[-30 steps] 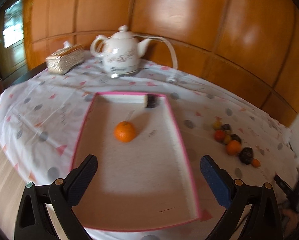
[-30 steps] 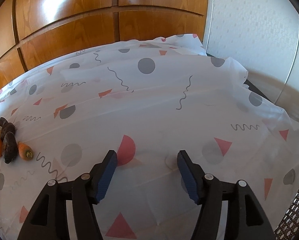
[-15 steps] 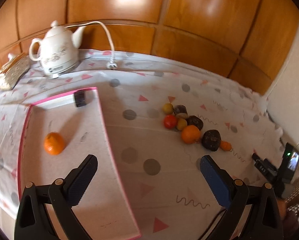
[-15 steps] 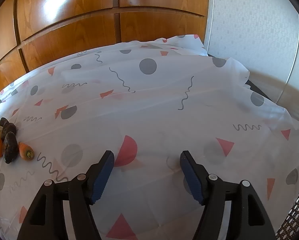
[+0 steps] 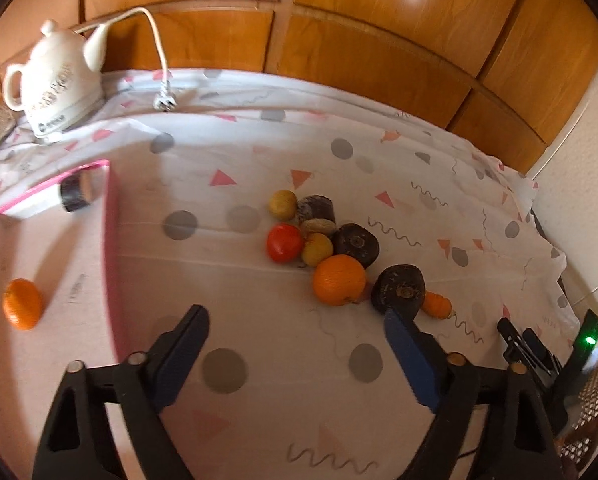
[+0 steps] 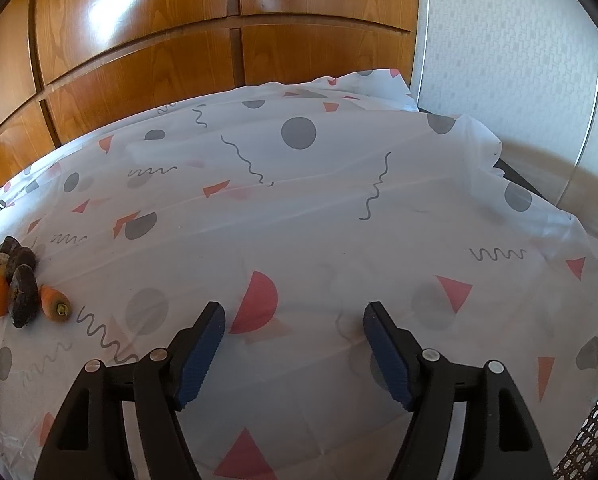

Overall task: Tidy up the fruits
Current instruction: 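Move the left gripper to the large orange and close on it, then carry the orange into the tray and open the left gripper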

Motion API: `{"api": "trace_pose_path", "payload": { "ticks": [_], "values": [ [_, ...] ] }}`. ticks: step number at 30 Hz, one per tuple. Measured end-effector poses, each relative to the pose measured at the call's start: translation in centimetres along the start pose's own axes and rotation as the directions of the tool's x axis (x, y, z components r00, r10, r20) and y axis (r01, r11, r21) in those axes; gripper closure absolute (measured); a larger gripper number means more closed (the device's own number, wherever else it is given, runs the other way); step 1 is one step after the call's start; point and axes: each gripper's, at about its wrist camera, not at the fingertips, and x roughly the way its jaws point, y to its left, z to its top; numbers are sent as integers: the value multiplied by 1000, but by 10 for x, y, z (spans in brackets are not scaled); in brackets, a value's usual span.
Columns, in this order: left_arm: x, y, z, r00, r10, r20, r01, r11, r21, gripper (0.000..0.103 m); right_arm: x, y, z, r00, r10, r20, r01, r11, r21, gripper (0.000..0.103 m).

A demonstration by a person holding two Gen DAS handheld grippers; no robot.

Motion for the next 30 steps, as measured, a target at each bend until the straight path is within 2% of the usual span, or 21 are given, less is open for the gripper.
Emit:
{"api": "trace_pose_path", "payload": {
  "ticks": [2, 10, 12, 14, 16, 23, 30],
  "values": [
    [10, -6, 3, 1000, -1, -10, 1, 1000, 2, 27, 0, 0, 0, 1000, 0, 0, 0, 1000, 0, 29],
    [40, -23, 13, 999, 7, -37, -7, 1000, -7, 30, 1, 0, 0, 1000, 8, -1, -8, 1000, -4, 26],
    [49, -24, 14, 999, 4, -50, -5, 1000, -17, 36, 1, 1, 0, 1000, 9, -1, -9, 1000, -4, 25],
    [55, -23, 14, 998, -4, -61, 3, 1000, -27, 51, 1, 1, 0, 1000, 9, -1, -9, 1000, -3, 25],
    [60, -23, 12, 997, -18, -72, 16, 1000, -22, 61, 2, 2, 0, 1000, 9, -1, -9, 1000, -4, 24],
    [53, -17, 1, 997, -60, -54, 59, 998, -23, 64, 2, 3, 0, 1000, 7, -1, -7, 1000, -7, 23],
    [30, -5, -12, 997, -69, -31, 69, 997, -25, 64, 3, 4, -1, 1000, 4, -1, -4, 1000, -11, 23]
  ]
}}
